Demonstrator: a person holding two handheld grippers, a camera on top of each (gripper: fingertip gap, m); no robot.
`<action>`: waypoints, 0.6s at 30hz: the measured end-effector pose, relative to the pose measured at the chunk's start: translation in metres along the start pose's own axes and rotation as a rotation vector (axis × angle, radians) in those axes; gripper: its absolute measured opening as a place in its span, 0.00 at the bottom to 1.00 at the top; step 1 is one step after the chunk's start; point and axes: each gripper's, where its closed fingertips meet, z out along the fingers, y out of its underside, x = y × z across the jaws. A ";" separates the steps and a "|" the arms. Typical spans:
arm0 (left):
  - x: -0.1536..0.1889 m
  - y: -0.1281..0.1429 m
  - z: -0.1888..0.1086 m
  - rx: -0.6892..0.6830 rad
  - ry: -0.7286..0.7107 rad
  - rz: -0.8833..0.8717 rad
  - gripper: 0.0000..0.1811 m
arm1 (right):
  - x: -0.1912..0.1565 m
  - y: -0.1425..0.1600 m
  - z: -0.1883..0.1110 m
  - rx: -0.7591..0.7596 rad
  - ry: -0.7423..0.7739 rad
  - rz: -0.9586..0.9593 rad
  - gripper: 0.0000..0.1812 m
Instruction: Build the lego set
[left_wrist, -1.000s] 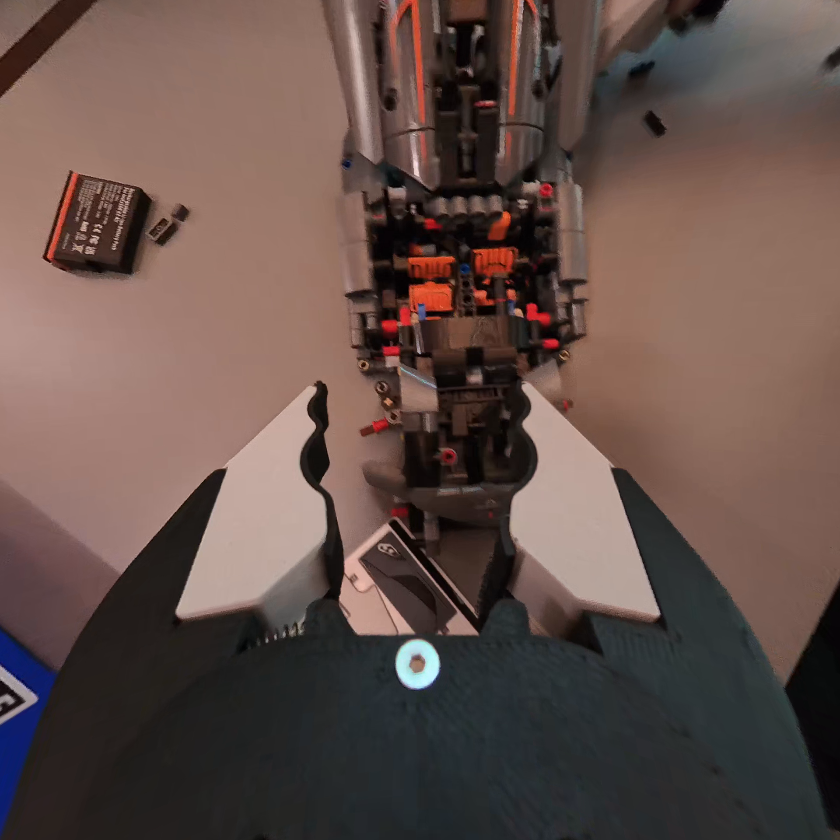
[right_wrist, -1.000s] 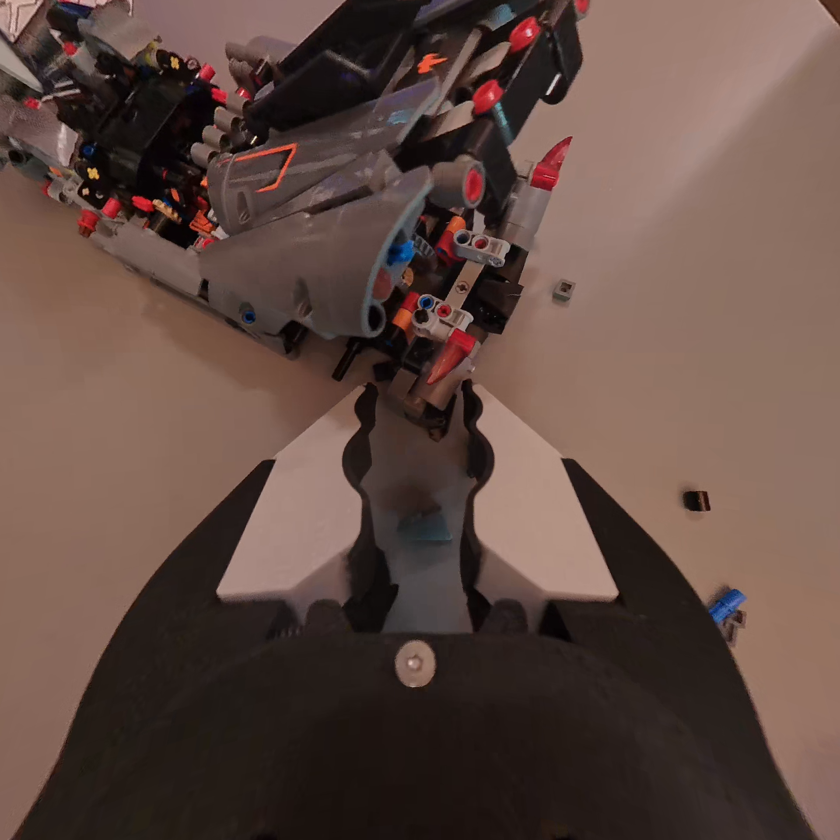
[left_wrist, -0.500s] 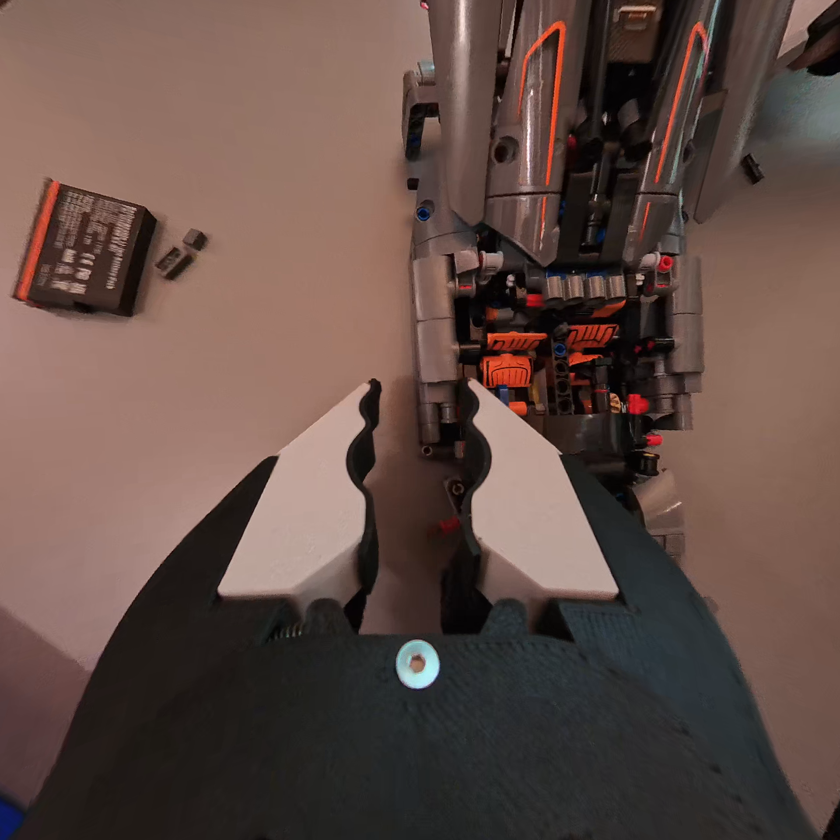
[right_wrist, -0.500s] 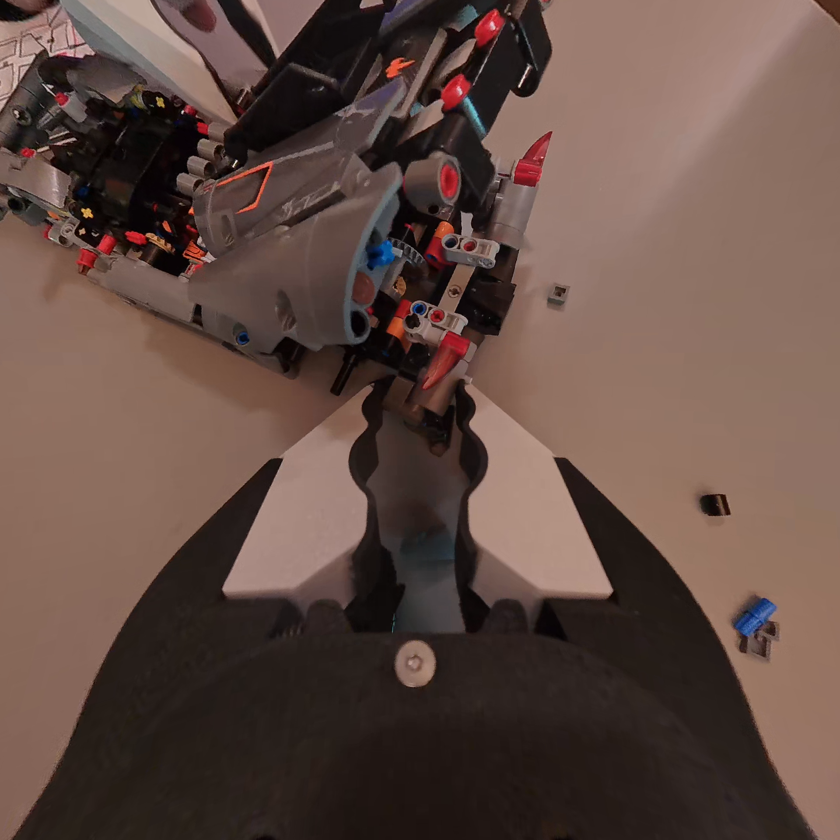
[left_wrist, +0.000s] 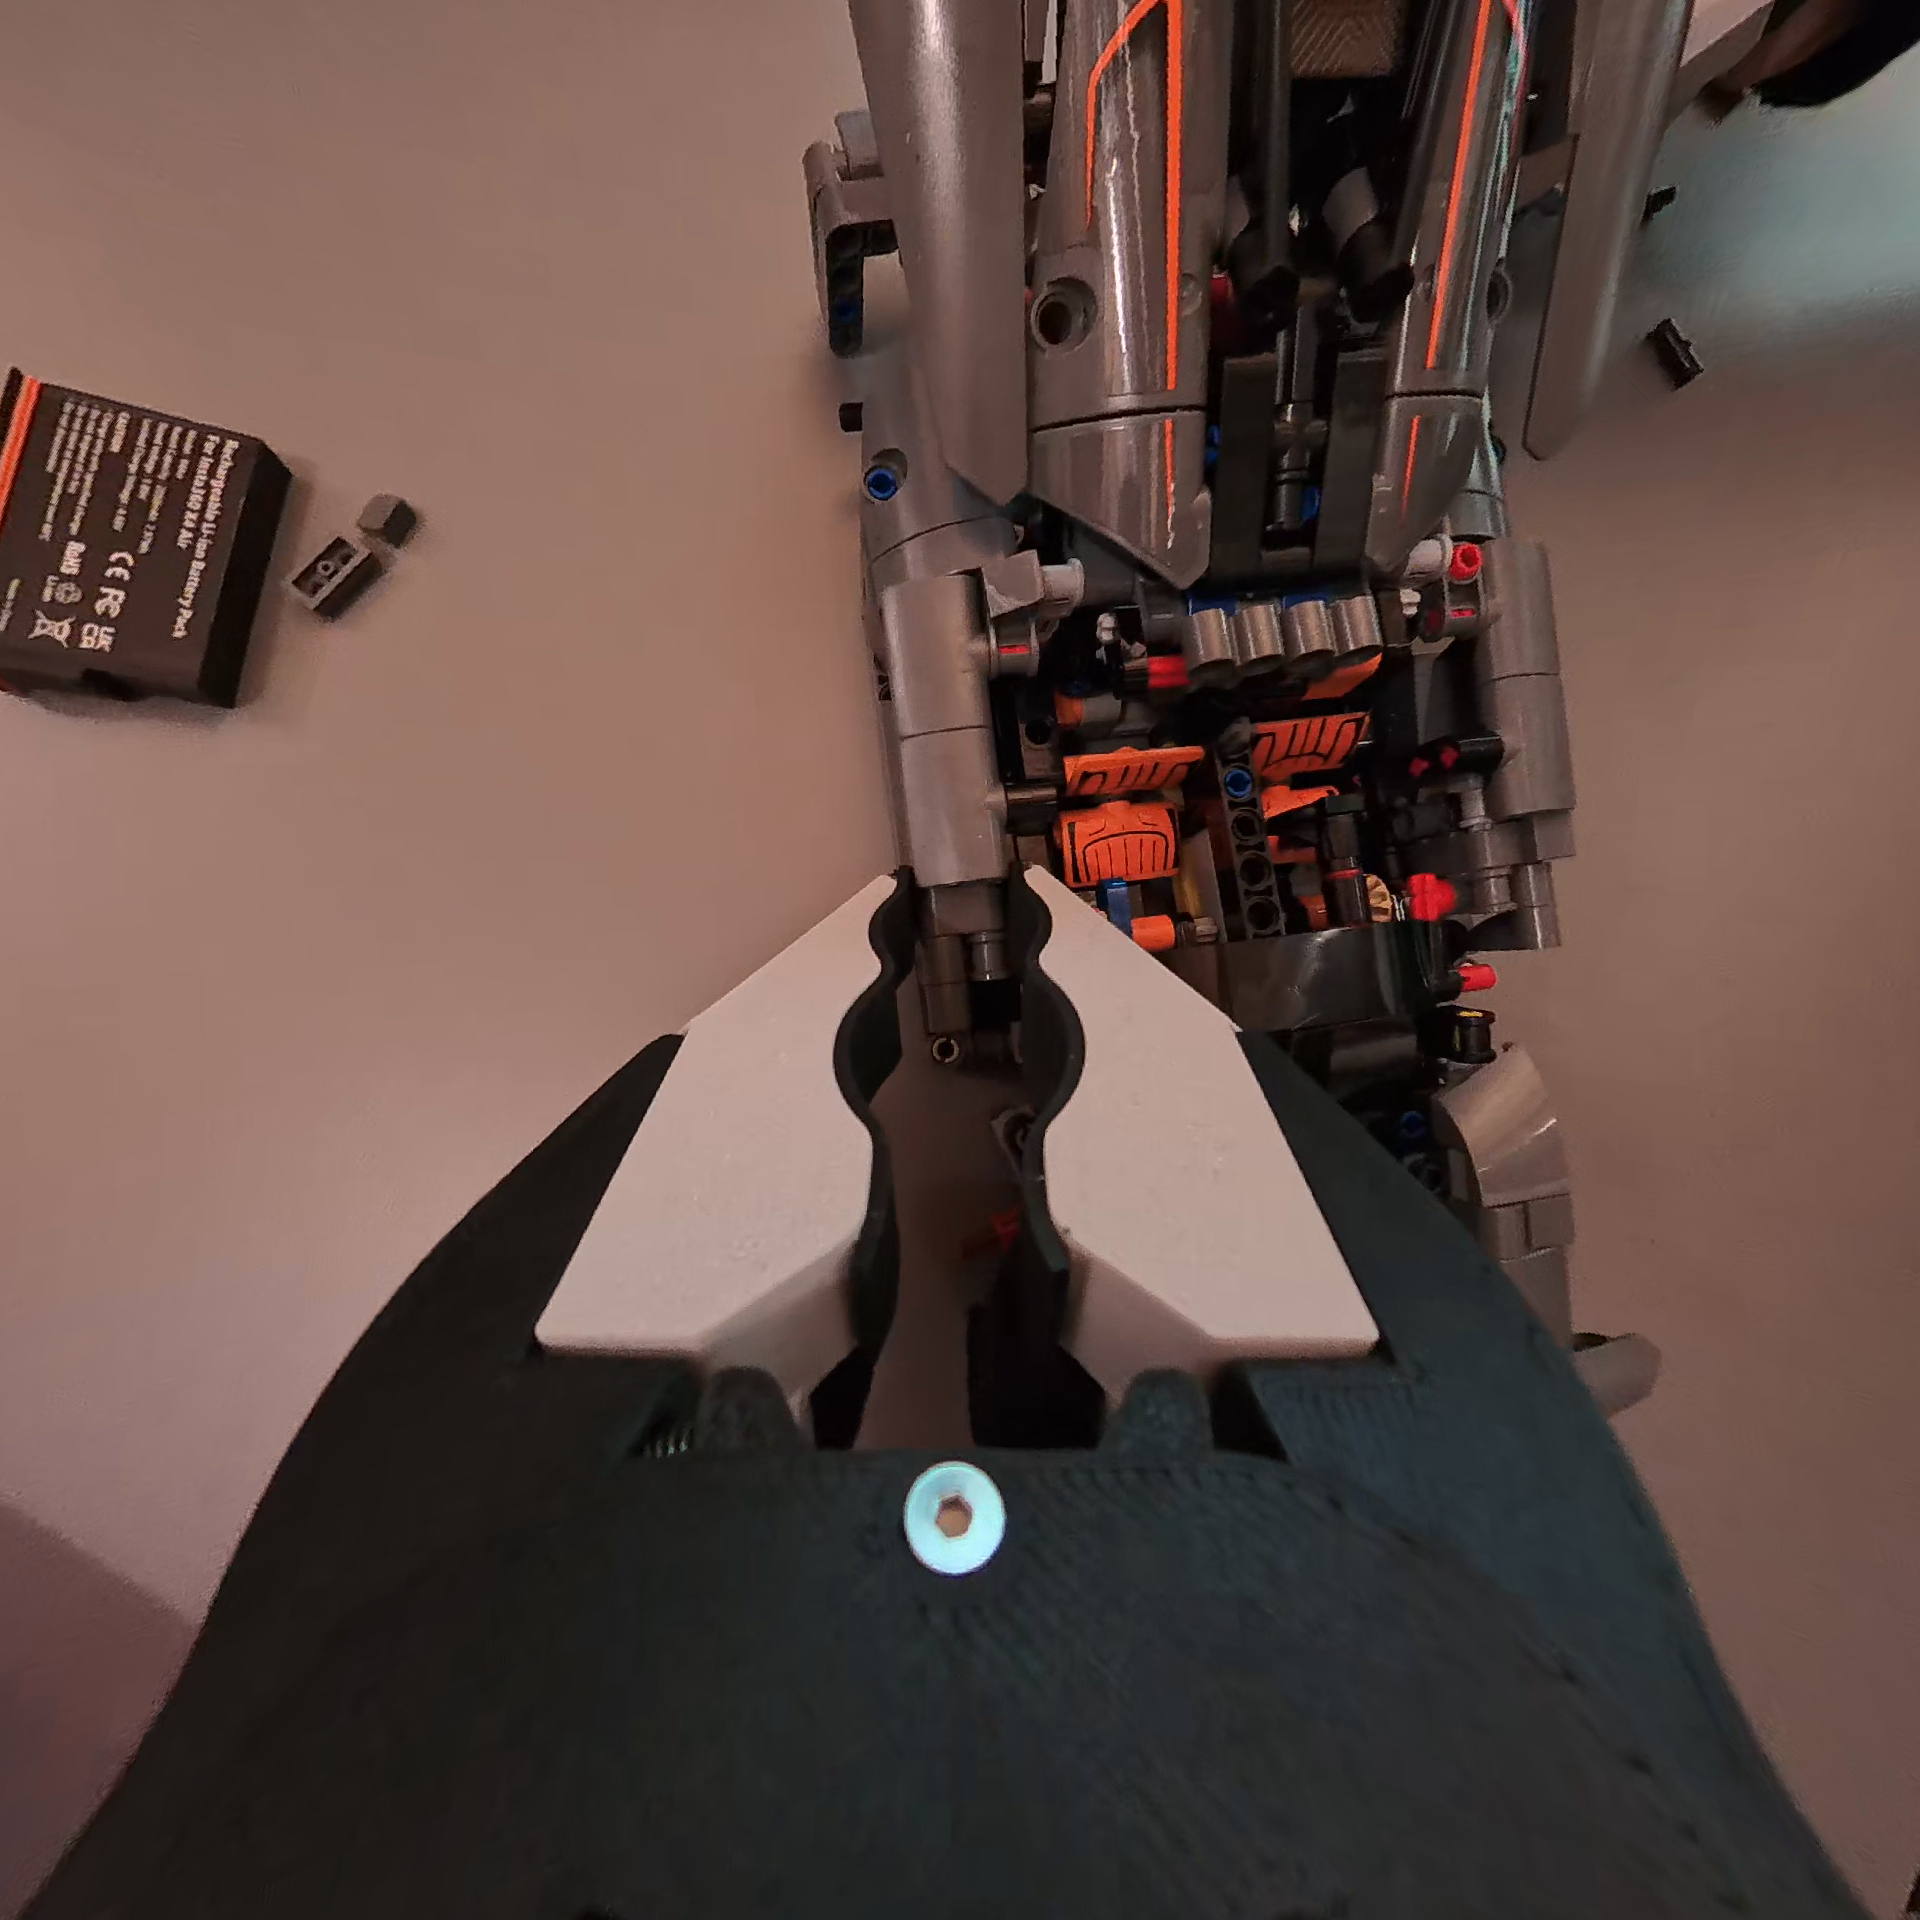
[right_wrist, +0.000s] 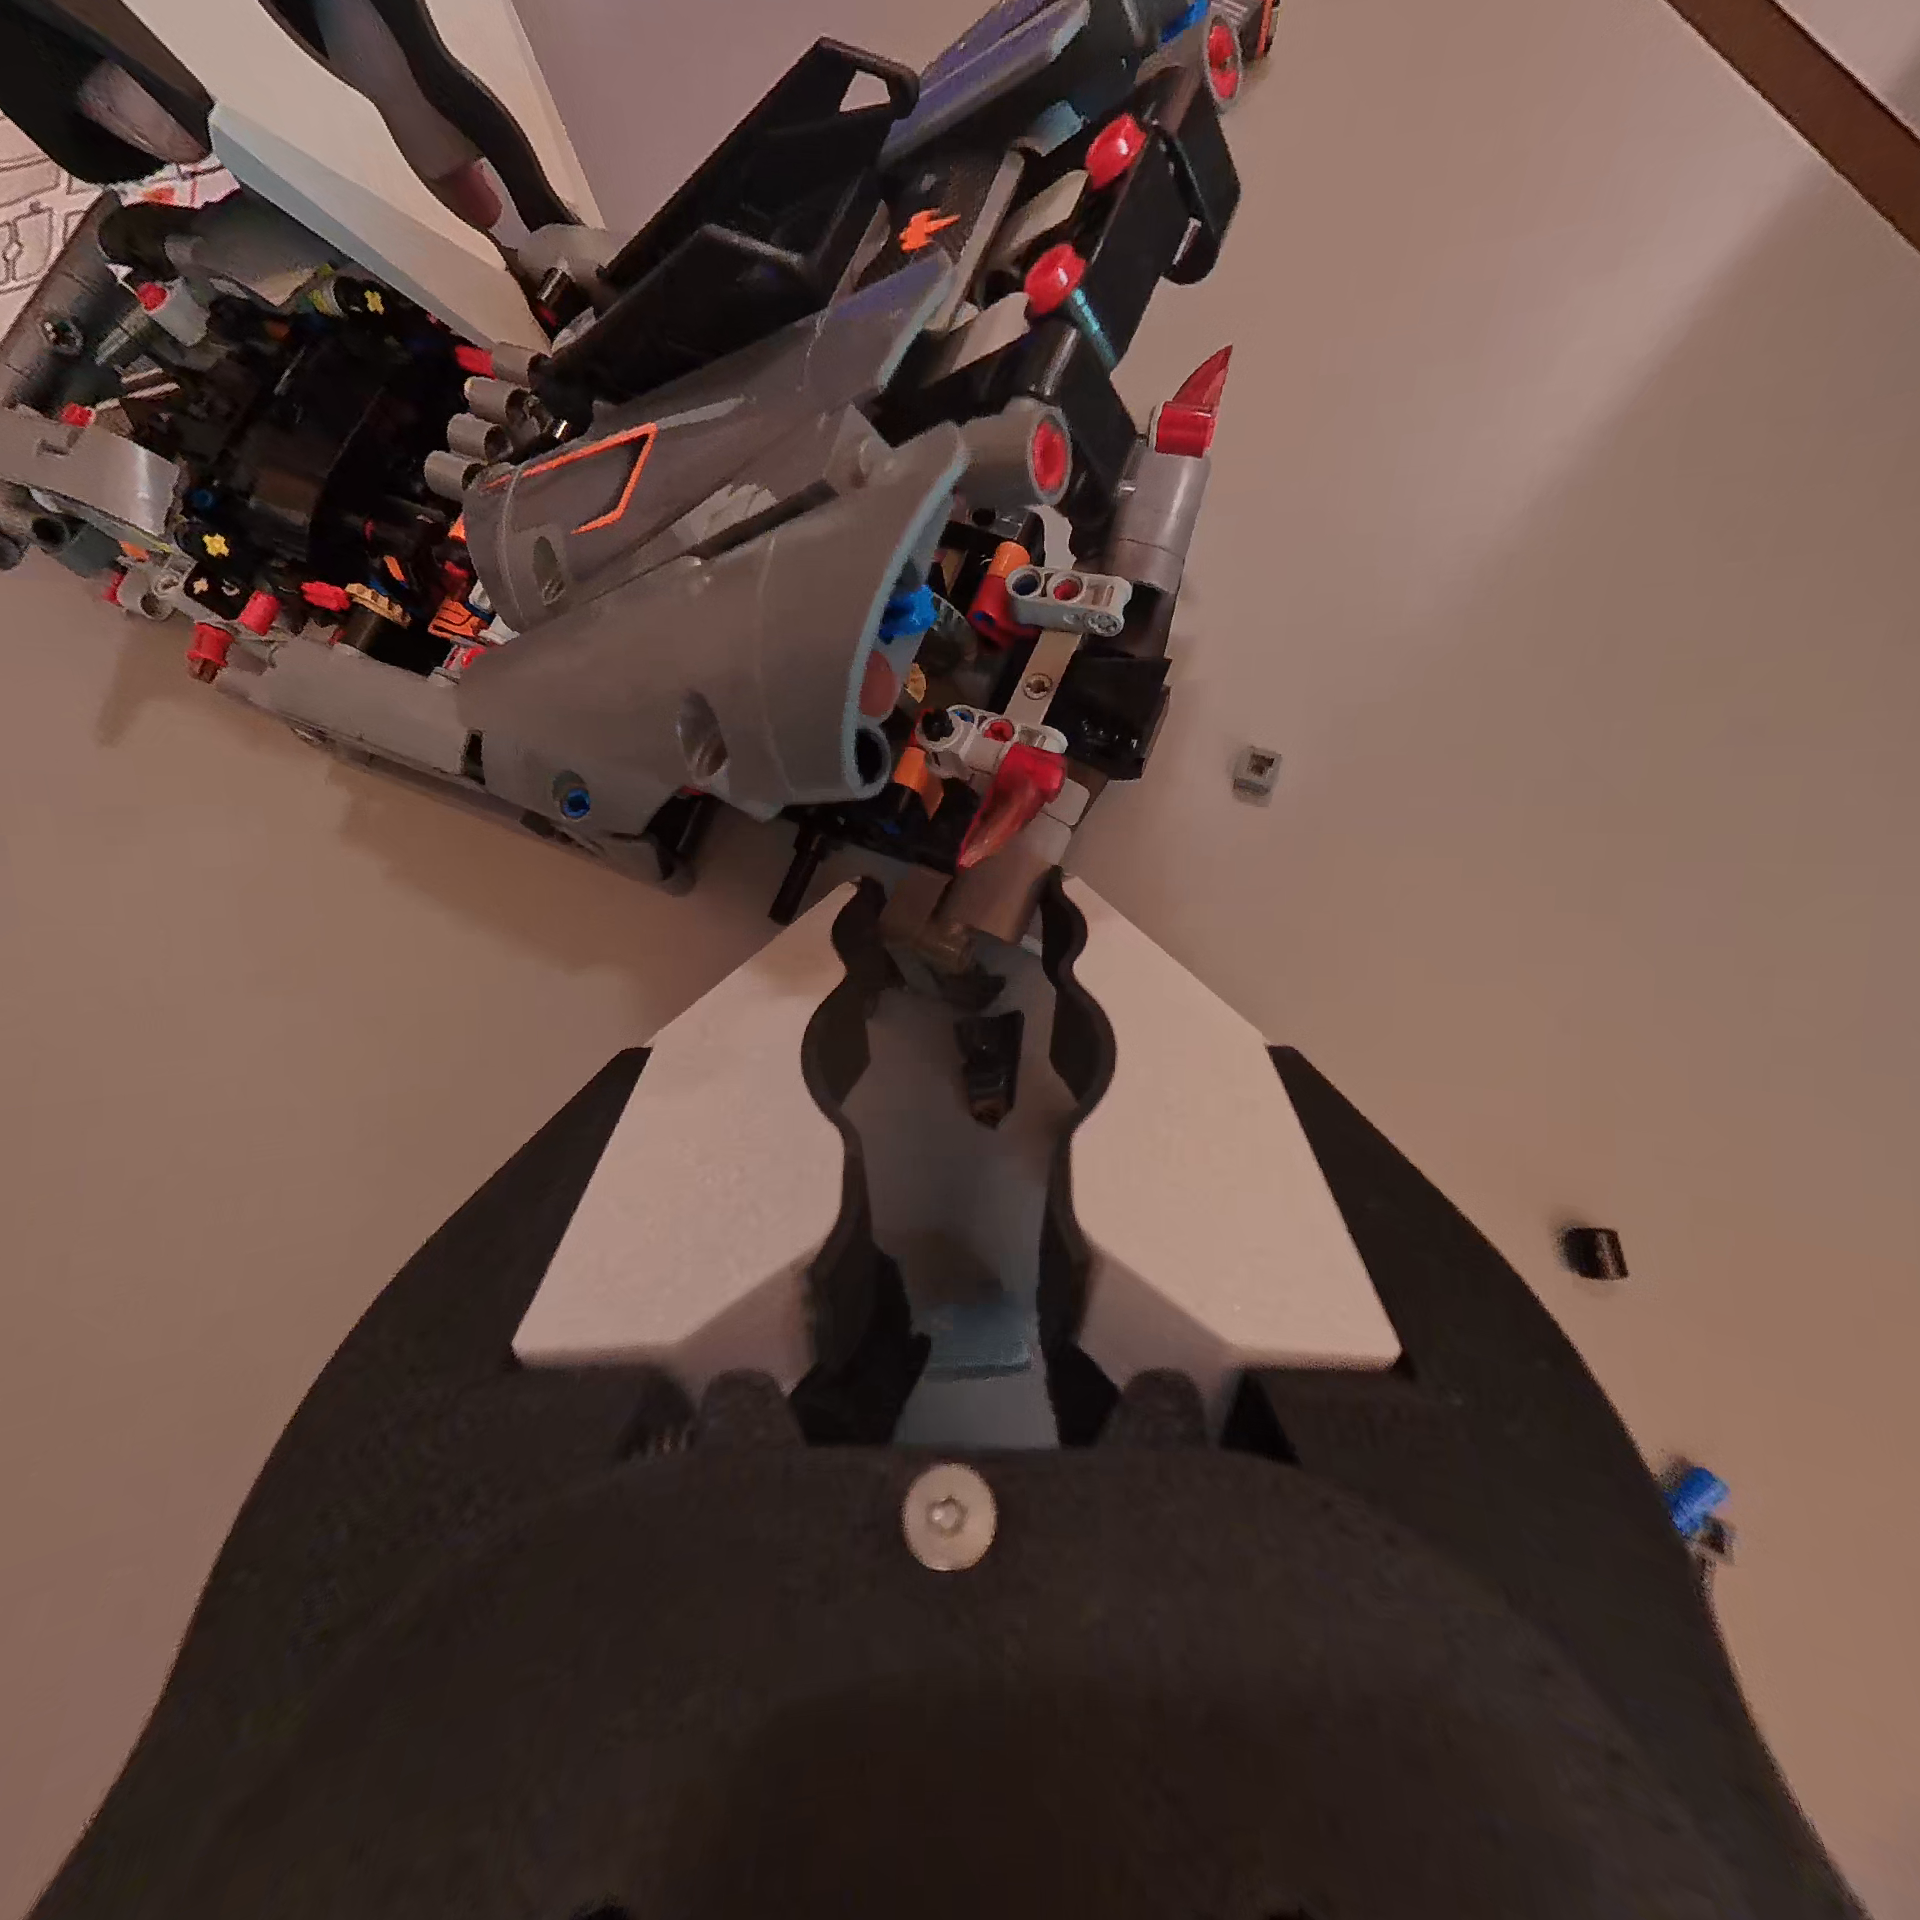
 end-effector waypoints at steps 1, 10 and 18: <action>-0.001 0.001 -0.001 0.003 -0.001 -0.005 0.08 | 0.000 -0.002 0.001 0.001 -0.006 0.000 0.16; -0.013 0.007 -0.018 0.038 -0.032 -0.052 0.08 | 0.002 -0.031 0.010 0.005 -0.029 -0.052 0.16; -0.026 0.023 -0.025 0.018 -0.075 -0.123 0.08 | 0.008 -0.048 0.037 -0.053 -0.067 -0.119 0.16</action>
